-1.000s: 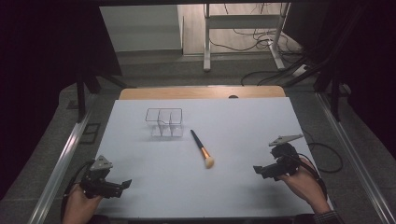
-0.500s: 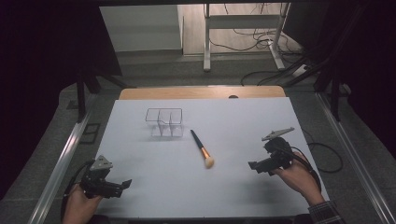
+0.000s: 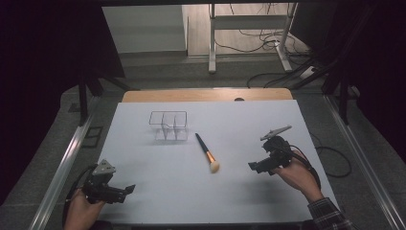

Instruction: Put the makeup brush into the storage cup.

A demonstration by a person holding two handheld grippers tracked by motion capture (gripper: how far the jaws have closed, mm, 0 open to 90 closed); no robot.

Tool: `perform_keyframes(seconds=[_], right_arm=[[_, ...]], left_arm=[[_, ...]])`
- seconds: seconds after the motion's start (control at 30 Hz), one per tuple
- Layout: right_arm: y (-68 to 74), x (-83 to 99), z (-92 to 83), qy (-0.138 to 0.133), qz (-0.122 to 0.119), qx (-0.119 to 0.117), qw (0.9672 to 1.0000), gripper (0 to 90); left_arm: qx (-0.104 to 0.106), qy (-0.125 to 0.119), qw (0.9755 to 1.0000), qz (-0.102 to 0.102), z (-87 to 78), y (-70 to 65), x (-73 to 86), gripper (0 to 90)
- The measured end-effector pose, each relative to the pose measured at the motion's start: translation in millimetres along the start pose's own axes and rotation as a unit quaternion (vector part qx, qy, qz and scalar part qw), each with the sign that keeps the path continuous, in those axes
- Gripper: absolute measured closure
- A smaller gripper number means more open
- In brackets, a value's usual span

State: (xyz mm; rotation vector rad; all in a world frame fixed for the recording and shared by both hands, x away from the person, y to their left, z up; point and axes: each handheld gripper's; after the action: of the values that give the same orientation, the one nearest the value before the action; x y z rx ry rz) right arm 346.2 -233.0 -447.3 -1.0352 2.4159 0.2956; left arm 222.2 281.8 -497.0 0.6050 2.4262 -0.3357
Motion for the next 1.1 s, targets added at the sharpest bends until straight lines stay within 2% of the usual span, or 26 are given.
perform_keyframes(seconds=[1.1], right_arm=[[10.4,-44.3,38.5,0.027,-0.019,-0.01,0.9994,0.0]], left_arm=[[0.004,0.001,1.0,0.001,0.4,0.0,-0.1,0.0]])
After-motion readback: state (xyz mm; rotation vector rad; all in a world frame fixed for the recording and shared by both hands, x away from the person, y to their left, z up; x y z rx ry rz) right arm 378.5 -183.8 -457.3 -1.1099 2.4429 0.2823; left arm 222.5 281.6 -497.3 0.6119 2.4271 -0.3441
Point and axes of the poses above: each handheld gripper's, and its own axes: z roughly forward along the jaws, x roughly out of its underside, y roughly to its left, and after that the axes turned 4 degrees about -z, right-handed
